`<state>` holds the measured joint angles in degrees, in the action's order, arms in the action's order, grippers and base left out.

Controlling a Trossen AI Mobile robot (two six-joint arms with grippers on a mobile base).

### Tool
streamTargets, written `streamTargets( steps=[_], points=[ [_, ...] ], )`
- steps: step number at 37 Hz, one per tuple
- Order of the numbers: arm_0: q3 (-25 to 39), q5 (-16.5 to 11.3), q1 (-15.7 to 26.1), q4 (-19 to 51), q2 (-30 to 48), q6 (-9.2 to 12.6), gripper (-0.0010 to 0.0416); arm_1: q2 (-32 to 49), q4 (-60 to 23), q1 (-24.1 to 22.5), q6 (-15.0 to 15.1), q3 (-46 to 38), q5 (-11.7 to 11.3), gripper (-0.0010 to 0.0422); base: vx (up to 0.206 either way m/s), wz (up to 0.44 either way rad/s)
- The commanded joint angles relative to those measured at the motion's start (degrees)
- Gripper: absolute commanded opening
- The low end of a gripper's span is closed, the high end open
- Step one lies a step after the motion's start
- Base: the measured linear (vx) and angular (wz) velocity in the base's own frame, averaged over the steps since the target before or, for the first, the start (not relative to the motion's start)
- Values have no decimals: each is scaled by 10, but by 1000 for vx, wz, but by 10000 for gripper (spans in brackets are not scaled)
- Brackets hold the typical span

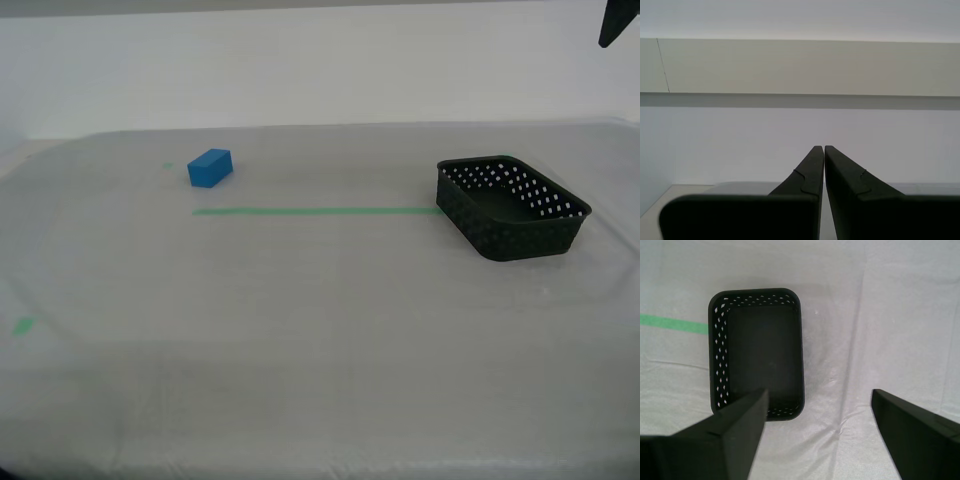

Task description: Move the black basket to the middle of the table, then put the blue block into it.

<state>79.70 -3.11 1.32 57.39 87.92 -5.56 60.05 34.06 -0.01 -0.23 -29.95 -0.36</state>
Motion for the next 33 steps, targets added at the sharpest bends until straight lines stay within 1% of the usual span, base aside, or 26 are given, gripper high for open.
streamTargets(
  steps=[1,4,5,8,10,12,16,19,24,29,33],
  points=[
    [1,2,2,0,0,-5,367,0,3,0,1,0,0,0,0,0],
    [1,2,4,0,0,-5,408,0,3,0,1,0,0,0,0,0],
    [1,2,5,0,0,-5,407,0,3,0,1,0,0,0,0,0],
    [1,2,7,-2,5,-5,383,0,3,0,1,0,0,0,0,0],
    [1,2,8,-2,9,-5,380,0,3,0,1,0,0,0,0,0],
    [1,2,10,-3,18,-5,383,0,3,0,1,0,0,0,0,0],
    [2,3,14,-3,42,-7,406,0,3,0,1,0,0,0,0,0],
    [2,10,16,-8,63,-12,394,0,3,0,1,0,0,0,0,0],
    [2,17,17,-21,91,-12,403,0,3,0,1,0,0,0,0,0],
    [2,17,20,-33,111,-11,400,0,3,0,1,0,0,0,0,0],
    [1,24,24,-40,121,-12,399,0,3,0,1,0,0,0,0,0]
  ],
)
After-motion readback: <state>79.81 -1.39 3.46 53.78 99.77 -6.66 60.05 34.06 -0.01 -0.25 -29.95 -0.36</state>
